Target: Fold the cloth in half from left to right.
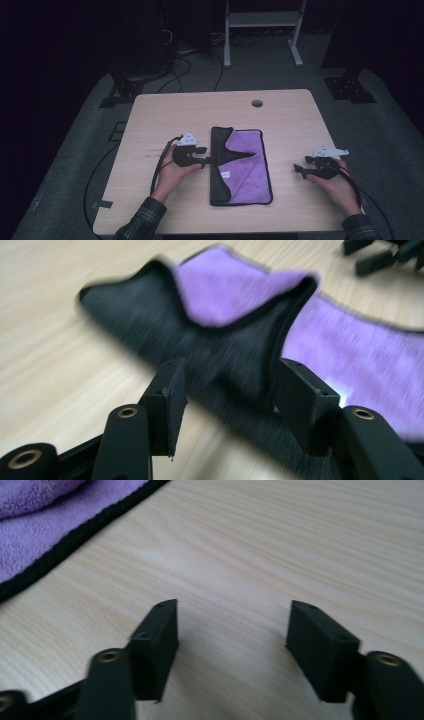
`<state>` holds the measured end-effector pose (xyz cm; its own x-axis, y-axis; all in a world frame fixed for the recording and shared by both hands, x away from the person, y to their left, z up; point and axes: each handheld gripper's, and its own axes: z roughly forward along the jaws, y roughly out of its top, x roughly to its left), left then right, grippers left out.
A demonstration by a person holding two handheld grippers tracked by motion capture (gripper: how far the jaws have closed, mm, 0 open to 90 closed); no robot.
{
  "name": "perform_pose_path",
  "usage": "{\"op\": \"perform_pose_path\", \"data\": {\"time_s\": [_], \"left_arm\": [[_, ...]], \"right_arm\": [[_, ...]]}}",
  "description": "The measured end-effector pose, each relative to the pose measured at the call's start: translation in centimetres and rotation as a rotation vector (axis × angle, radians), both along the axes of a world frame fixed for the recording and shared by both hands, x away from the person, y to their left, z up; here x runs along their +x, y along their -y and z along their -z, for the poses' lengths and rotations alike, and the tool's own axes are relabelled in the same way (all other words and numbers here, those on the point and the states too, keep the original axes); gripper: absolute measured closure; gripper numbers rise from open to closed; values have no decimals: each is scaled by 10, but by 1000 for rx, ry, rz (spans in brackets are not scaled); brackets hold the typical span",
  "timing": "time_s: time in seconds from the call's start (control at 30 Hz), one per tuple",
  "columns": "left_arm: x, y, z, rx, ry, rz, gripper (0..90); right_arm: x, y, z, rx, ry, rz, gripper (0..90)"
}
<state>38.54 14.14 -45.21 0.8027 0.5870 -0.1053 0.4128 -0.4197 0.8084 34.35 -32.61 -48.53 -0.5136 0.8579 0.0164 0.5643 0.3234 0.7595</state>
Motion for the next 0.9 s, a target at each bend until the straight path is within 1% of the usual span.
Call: {"op": "perform_pose_path", "data": {"time_s": [0.07, 0.13, 0.23, 0.3, 0.37, 0.4, 0.47, 0.6, 0.63, 0.7, 0.77, 0.8, 0.87, 0.9], "left_arm": [[-6, -12, 3, 20, -12, -35, 429], [-9, -21, 5, 33, -14, -58, 415], [-15, -33, 8, 62, -19, -67, 414], [-18, -39, 11, 70, -23, -68, 414], [-21, -45, 13, 77, -26, -72, 408], [-22, -47, 15, 85, -27, -74, 400], [-25, -50, 17, 103, -28, -75, 390], [-28, -58, 20, 114, -10, -87, 356], [-28, -60, 20, 110, -11, -91, 355], [-29, -64, 23, 115, -3, -96, 339], [-30, -66, 26, 144, 4, -103, 326], [-31, -67, 27, 144, 11, -106, 314], [-31, -66, 27, 145, 5, -113, 315], [-31, -66, 27, 150, 9, -112, 309]], "right_arm": [[1, -2, 0, 3, 4, -1, 468], [2, -3, 0, 4, 7, -2, 516], [3, -3, 0, 8, 10, -7, 574], [4, -4, -1, 7, 10, -14, 601], [6, -6, -1, 3, 12, -21, 608], [7, -7, -2, 12, 3, -25, 610], [8, -10, -5, 9, 5, -36, 615], [13, -18, -15, 32, 18, -56, 634], [14, -21, -18, 36, 16, -63, 636], [17, -26, -22, 47, 20, -79, 636], [19, -32, -26, 52, 25, -95, 636], [21, -35, -29, 61, 25, -105, 637], [23, -40, -33, 66, 34, -119, 639], [25, -42, -35, 70, 37, -126, 640]]}}
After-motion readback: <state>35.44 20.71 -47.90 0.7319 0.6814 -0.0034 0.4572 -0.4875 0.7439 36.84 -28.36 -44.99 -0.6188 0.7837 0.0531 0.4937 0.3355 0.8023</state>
